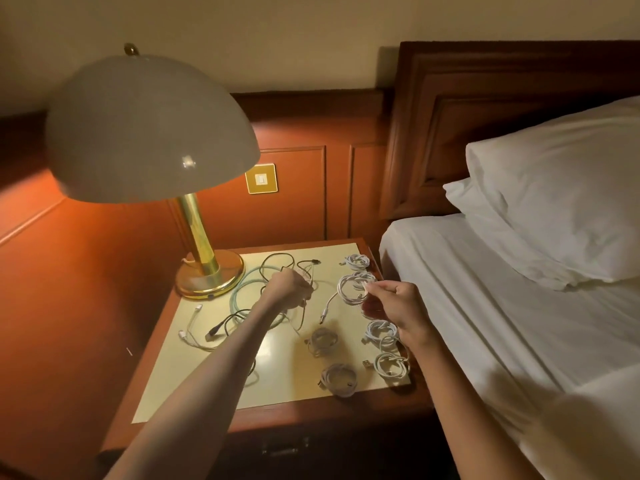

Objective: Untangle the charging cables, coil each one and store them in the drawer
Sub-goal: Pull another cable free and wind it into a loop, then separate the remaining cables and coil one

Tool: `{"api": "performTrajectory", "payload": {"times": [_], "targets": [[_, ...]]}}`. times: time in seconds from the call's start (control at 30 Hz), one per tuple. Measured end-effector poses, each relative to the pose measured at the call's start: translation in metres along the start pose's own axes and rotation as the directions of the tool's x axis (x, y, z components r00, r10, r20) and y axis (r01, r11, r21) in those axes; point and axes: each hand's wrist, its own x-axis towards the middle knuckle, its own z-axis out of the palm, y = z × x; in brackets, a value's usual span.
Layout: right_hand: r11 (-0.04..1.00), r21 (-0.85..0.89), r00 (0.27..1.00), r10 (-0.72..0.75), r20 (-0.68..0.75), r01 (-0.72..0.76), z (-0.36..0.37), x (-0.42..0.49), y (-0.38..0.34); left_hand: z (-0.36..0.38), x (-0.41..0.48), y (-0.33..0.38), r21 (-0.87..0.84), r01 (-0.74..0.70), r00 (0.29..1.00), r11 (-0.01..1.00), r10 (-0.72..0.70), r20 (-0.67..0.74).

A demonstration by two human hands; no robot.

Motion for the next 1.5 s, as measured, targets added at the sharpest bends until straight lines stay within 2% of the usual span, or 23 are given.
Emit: {"api": "performTrajectory", "payload": {"times": [0.07,0.13,0.33,0.47,0.63,0.83,0.93,1.0,1.07,1.1,1.17,1.2,1.27,1.33,1.37,1.43,1.5], "targets": [[0.998,-0.058,1.0,0.008,0.001,-0.008,0.012,0.008,0.003,-0.01,-0.005,-0.001,-0.025,-0.017,1.0,1.0,0.017,-0.007],[0.993,-0.112,1.0,0.023,0.012,-0.022,0.027,0.018,0.007,-0.03,-0.01,-0.003,-0.124,-0.028,0.998,0.992,0.022,-0.051],[0.911,-0.397,0.991,0.132,0.018,-0.114,0.076,0.042,0.013,-0.111,-0.027,-0.004,-0.36,-0.153,0.956,0.921,0.046,-0.288],[0.812,-0.569,0.991,0.1,-0.086,-0.131,0.093,0.053,0.026,-0.142,-0.031,-0.011,-0.275,-0.289,0.884,0.917,0.145,-0.445],[0.69,-0.717,0.987,-0.018,-0.16,-0.104,0.098,0.066,0.035,-0.162,-0.037,-0.015,-0.261,-0.352,0.814,0.899,0.157,-0.559],[0.498,-0.863,0.992,-0.121,0.025,0.083,0.097,0.053,0.014,-0.162,-0.039,-0.03,-0.293,-0.362,0.821,0.885,0.154,-0.549],[0.458,-0.848,0.964,-0.132,0.231,0.266,0.108,0.05,0.014,-0.163,-0.039,-0.031,-0.273,-0.388,0.806,0.88,0.181,-0.563],[0.362,-0.853,0.924,-0.088,0.371,0.377,0.11,0.047,0.022,-0.167,-0.039,-0.028,-0.267,-0.407,0.795,0.873,0.195,-0.574],[0.26,-0.867,0.905,-0.114,0.409,0.425,0.108,0.045,0.031,-0.173,-0.038,-0.025,-0.302,-0.438,0.791,0.846,0.204,-0.576],[0.243,-0.87,0.903,-0.139,0.407,0.43,0.105,0.046,0.035,-0.176,-0.038,-0.024,-0.307,-0.454,0.787,0.836,0.216,-0.578],[0.269,-0.871,0.911,-0.132,0.39,0.412,0.104,0.046,0.035,-0.181,-0.04,-0.021,-0.293,-0.474,0.781,0.831,0.242,-0.576],[0.316,-0.862,0.918,-0.124,0.377,0.397,0.105,0.046,0.031,-0.181,-0.042,-0.02,-0.282,-0.472,0.788,0.835,0.256,-0.56],[0.494,-0.787,0.929,-0.217,0.299,0.369,0.106,0.044,0.015,-0.176,-0.049,-0.015,-0.246,-0.455,0.826,0.856,0.303,-0.474],[0.694,-0.591,0.904,-0.392,0.169,0.412,0.105,0.032,-0.011,-0.163,-0.055,-0.012,-0.221,-0.452,0.854,0.864,0.348,-0.386],[0.761,-0.472,0.89,-0.432,0.143,0.445,0.104,0.024,-0.025,-0.155,-0.058,-0.01,-0.231,-0.449,0.861,0.863,0.349,-0.37],[0.816,-0.315,0.871,-0.418,0.258,0.485,0.103,0.007,-0.052,-0.145,-0.061,-0.004,-0.25,-0.461,0.856,0.852,0.351,-0.38],[0.794,-0.335,0.828,-0.34,0.447,0.507,0.107,-0.006,-0.07,-0.141,-0.064,0.007,-0.217,-0.499,0.829,0.839,0.388,-0.404]]}}
